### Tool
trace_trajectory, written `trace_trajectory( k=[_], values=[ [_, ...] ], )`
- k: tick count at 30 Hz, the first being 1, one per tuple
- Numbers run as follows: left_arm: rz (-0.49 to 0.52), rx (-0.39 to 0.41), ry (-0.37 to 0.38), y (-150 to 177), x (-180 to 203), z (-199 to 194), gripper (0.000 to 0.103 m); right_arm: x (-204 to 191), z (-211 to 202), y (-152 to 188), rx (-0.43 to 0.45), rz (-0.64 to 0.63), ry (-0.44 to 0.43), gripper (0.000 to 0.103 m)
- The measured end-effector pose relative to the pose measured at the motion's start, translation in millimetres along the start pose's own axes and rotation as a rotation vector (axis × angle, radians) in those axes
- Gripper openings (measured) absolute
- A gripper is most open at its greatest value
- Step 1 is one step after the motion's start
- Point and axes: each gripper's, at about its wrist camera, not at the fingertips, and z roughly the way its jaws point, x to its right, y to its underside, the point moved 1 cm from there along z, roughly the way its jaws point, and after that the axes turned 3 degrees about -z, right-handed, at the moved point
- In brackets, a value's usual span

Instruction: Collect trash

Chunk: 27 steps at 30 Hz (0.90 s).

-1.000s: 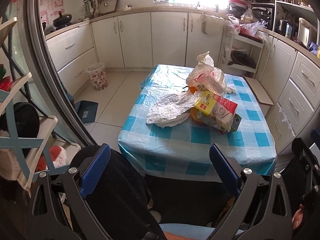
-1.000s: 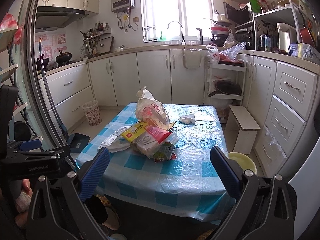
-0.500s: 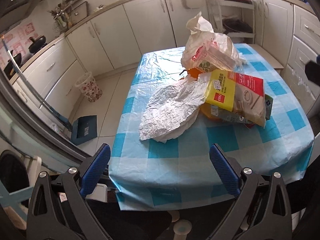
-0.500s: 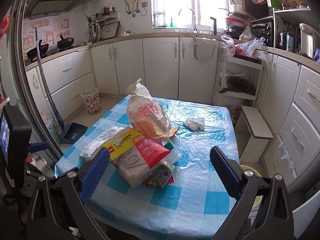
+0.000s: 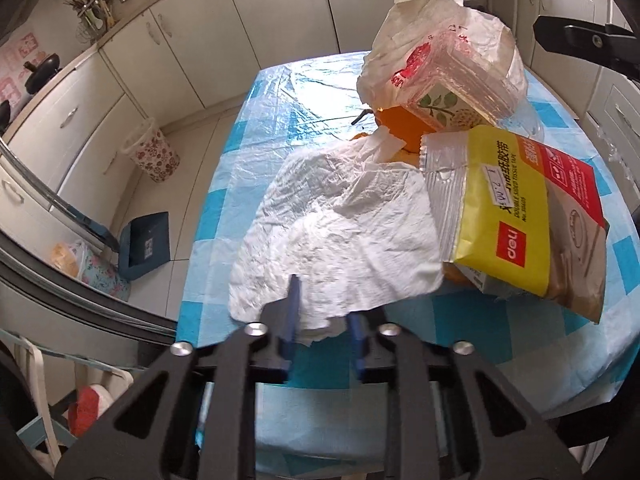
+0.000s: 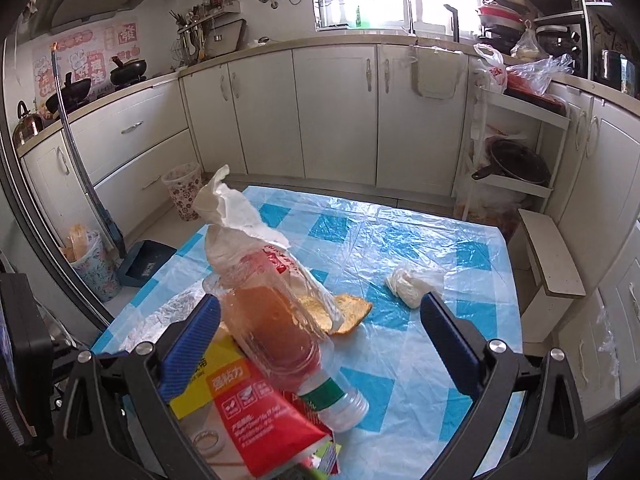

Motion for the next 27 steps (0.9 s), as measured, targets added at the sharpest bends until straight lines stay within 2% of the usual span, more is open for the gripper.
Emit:
trace_trajectory(
  k=[1,2,5,7,9,10,12,14,19,27],
  values=[
    [-0.01,-0.003,0.014,0,-2,1,0.003,1,4,-2,0.001,0.001,-0.01,0.096],
    [-0.021,0.003,0.021,-1,-4,1,0.002,3,9,-4,0.003,0.002,-0.022,0.093],
    [-0.07,0.034,0.061,-5,-14,-6,0.002,8,26,-10,-0.016,0.01,-0.059,0.076],
    [-0.117,0.052,0.098,-10,-22,-9,0.002,11,37,-14,-0.023,0.018,-0.068,0.071],
    [-0.165,0.073,0.127,-12,-31,-13,0.002,15,47,-15,-0.042,0.034,-0.091,0.048],
    [-0.189,0.09,0.136,-14,-35,-16,0.002,17,50,-15,-0.051,0.048,-0.105,0.042],
    [-0.234,0.126,0.149,-16,-44,-24,0.002,21,55,-14,-0.06,0.074,-0.125,0.015],
    [-0.275,0.15,0.157,-17,-53,-30,0.002,22,56,-14,-0.055,0.072,-0.127,0.007],
    [-0.366,0.192,0.201,-19,-71,-39,0.002,21,48,-19,-0.025,0.06,-0.134,0.003],
    [-0.41,0.288,0.286,-13,-86,-63,0.002,40,13,-29,0.073,0.094,-0.12,0.003]
  ],
)
